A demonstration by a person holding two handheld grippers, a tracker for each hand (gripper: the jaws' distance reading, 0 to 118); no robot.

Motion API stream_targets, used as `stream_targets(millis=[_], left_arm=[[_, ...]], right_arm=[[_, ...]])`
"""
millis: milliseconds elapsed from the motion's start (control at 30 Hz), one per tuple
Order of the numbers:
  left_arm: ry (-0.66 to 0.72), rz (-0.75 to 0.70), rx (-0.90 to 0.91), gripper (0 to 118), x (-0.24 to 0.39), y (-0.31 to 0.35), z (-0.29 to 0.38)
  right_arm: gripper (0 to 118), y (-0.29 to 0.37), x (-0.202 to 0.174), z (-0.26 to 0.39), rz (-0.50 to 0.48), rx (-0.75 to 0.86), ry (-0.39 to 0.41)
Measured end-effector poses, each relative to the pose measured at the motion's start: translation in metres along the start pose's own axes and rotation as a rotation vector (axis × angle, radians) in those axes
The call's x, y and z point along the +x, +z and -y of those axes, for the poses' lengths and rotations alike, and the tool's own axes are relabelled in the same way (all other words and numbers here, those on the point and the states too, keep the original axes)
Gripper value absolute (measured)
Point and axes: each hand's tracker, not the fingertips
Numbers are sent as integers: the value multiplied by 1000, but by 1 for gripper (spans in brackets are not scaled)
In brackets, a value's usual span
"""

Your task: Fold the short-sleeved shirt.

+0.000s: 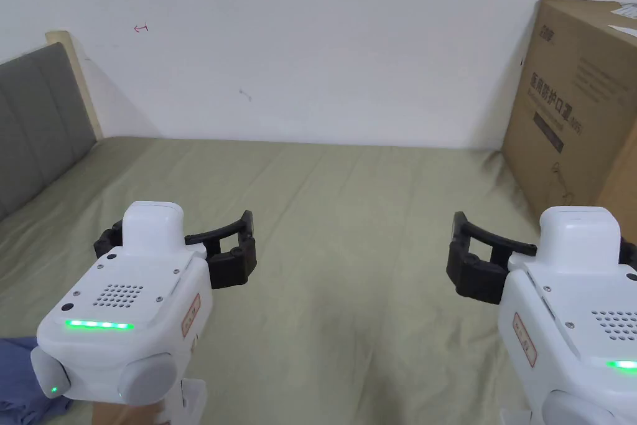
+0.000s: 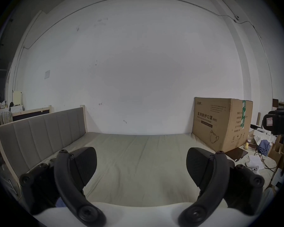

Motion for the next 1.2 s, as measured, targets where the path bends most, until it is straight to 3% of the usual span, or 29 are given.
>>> stream_targets(millis=[300, 1200], left_arm=[[-47, -6, 21, 110, 7, 7, 1], [-88, -29, 52, 110, 13, 12, -4]], right_arm=[[118, 2, 4, -1, 19, 9, -35], [118, 9, 0, -5, 13, 23, -26]])
